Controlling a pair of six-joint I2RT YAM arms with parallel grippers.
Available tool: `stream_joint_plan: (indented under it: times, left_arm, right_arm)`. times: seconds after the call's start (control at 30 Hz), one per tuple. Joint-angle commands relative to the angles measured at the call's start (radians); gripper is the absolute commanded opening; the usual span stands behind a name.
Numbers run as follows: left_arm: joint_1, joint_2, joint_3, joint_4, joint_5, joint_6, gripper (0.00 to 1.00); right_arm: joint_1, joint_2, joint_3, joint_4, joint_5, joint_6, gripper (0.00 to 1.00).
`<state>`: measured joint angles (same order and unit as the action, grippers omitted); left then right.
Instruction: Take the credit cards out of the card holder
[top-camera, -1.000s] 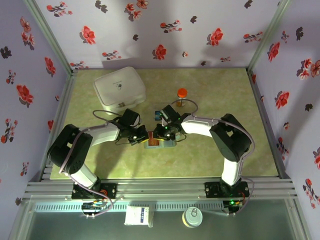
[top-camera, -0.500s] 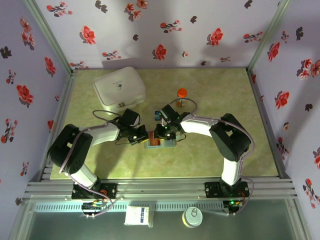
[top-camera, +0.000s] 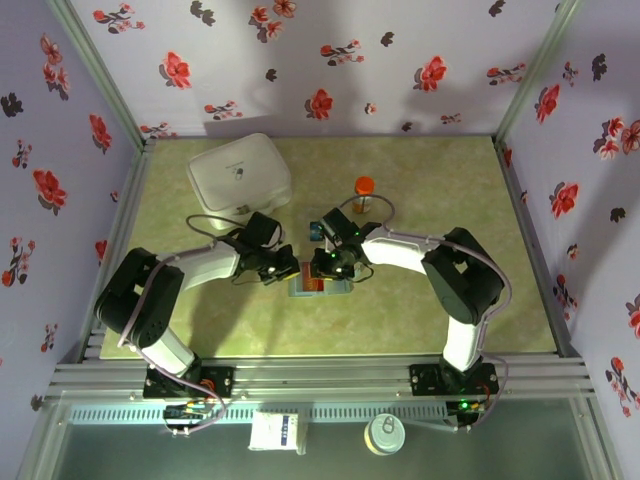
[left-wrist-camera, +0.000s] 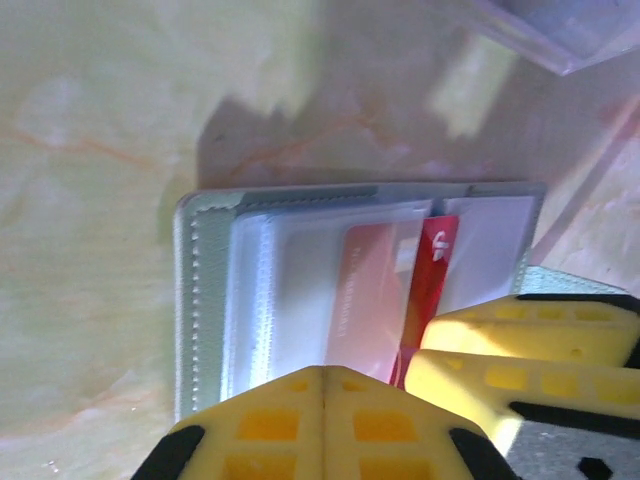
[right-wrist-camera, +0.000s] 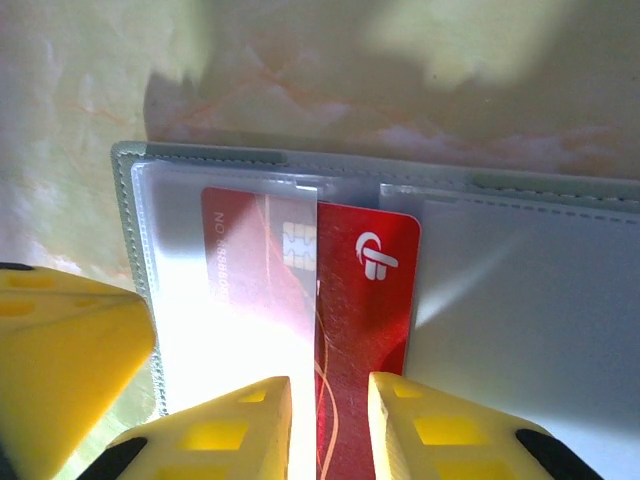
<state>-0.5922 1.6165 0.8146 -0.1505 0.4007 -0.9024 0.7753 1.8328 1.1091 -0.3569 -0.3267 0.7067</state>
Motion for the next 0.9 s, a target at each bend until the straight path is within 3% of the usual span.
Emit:
stream_joint_plan:
  times: [0.0, 0.4, 0.87]
  left_arm:
    - [-0.011, 0.007, 0.029, -0.031, -0.002, 0.026, 0.01]
    - [-0.038, 0.080, 0.048, -0.041, -0.010, 0.029, 0.00]
    - [-0.039, 0.036, 0.048, -0.058, -0.057, 0.038, 0.02]
  right_arm:
    - [0.000, -0.035, 0.031, -0.041, 0.031, -0.023, 0.28]
    - [-0.020, -0.048, -0.006, 0.001, 0.015, -0.010, 0.28]
    - [-0.042, -0.008, -0.040, 0.051, -0.013, -0.004, 0.29]
